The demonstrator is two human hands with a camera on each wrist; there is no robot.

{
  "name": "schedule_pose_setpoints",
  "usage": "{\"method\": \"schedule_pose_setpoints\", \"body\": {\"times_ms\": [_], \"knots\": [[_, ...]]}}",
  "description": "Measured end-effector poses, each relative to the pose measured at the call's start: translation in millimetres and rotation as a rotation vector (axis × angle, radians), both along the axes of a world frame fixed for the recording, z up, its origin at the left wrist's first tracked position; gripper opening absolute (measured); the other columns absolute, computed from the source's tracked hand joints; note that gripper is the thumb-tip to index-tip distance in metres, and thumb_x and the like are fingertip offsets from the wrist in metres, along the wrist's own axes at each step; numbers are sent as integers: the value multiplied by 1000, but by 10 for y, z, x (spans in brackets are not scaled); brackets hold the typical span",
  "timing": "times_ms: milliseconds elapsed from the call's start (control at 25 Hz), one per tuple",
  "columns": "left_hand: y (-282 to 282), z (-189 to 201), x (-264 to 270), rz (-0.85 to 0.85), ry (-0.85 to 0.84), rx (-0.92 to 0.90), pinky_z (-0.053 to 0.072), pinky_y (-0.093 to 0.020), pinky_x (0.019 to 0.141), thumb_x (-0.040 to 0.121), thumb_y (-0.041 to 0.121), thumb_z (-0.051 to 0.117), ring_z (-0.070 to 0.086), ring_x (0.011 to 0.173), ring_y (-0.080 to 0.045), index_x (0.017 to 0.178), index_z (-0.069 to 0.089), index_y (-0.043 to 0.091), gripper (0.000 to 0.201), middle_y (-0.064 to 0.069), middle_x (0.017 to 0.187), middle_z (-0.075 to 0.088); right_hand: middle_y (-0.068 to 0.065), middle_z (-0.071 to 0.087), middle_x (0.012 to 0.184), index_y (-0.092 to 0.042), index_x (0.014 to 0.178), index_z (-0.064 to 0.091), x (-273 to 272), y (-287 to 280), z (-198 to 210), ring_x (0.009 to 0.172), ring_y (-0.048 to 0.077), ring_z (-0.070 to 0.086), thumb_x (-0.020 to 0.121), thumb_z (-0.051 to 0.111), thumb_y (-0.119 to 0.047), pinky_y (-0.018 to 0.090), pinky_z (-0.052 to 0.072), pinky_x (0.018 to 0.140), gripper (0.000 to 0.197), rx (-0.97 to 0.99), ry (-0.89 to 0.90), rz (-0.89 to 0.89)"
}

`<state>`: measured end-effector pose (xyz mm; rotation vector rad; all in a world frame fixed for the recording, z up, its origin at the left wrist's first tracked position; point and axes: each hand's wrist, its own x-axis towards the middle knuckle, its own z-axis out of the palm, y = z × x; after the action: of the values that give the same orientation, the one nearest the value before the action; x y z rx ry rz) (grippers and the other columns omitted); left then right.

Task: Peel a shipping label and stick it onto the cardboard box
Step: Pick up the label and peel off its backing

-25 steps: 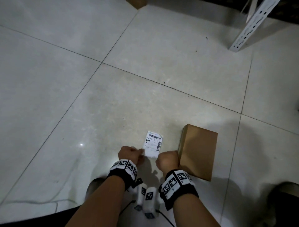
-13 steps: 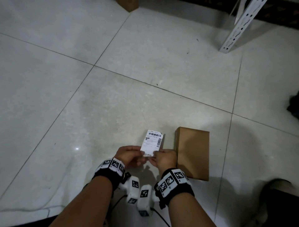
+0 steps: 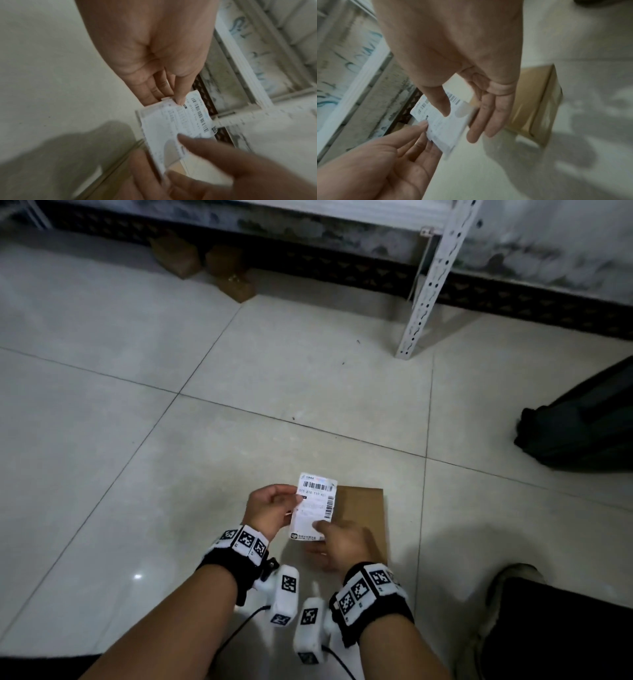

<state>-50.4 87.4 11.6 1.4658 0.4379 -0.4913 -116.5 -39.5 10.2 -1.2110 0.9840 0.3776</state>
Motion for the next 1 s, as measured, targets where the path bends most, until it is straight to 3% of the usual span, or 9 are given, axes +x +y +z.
{"method": "schedule_pose_setpoints", "body": {"times_ms": [80,160,200,320,440,560,680,840,1000], "knots": [[-195,208,-112,-76,-82,8,61,-36,65,82,-10,69,71,67,-24,89,68,3,15,-14,79,73,12,78,84,-11,91,73,-77,-207,186,71,31,74,78,76,-19,47,63,68,15,-74,-43,-25],[-372,393,-204,-113,-128,-14,61,-38,67,82,-9,70,70,70,-26,87,68,5,15,-15,80,73,16,77,90,-7,102,73,-151,-400,397,82,35,73,84,72,-13,55,58,84,19,-11,-149,-146],[-456,478,-257,-130,-131,-27,60,-40,68,81,-9,70,70,71,-27,87,68,5,15,-15,82,73,21,76,95,-2,106,71,-203,-513,493,85,38,72,87,69,-9,56,56,86,20,7,-200,-231],[-658,741,-418,-219,-110,-45,61,-37,65,83,-8,69,72,70,-25,87,66,5,14,-16,87,74,29,73,99,9,108,67,-386,-863,752,80,35,69,92,61,-6,44,57,72,23,-26,-284,-354],[-754,1043,-558,-324,-61,-56,62,-33,59,85,-8,66,73,61,-19,94,63,1,14,-18,90,73,21,73,90,7,105,68,-524,-1096,1035,74,30,67,95,58,-8,34,56,64,21,-23,-339,-344],[-800,1323,-616,-381,-49,-27,62,-29,57,85,-5,69,71,57,-15,95,61,4,15,-17,87,72,18,73,88,0,99,67,-571,-1197,1321,75,30,70,96,60,-15,36,59,67,17,-51,-353,-215],[-779,1563,-597,-370,-118,13,60,-29,69,82,2,74,72,66,-19,98,63,7,20,-18,92,74,22,70,89,-1,89,65,-582,-1307,1622,74,30,68,95,63,-9,41,59,73,9,-168,-395,-34],[-743,1870,-572,-393,-213,-47,58,-28,71,85,2,71,69,72,-21,93,66,7,11,-15,89,72,18,71,91,-4,96,62,-587,-1474,2090,75,26,71,93,63,0,33,62,67,5,-159,-464,118],[-695,2076,-586,-447,-271,-94,60,-26,71,85,2,72,68,71,-19,97,69,0,12,-17,89,70,11,72,85,-7,89,65,-548,-1484,2336,75,21,69,92,66,-6,33,57,67,3,-343,-508,277]]}}
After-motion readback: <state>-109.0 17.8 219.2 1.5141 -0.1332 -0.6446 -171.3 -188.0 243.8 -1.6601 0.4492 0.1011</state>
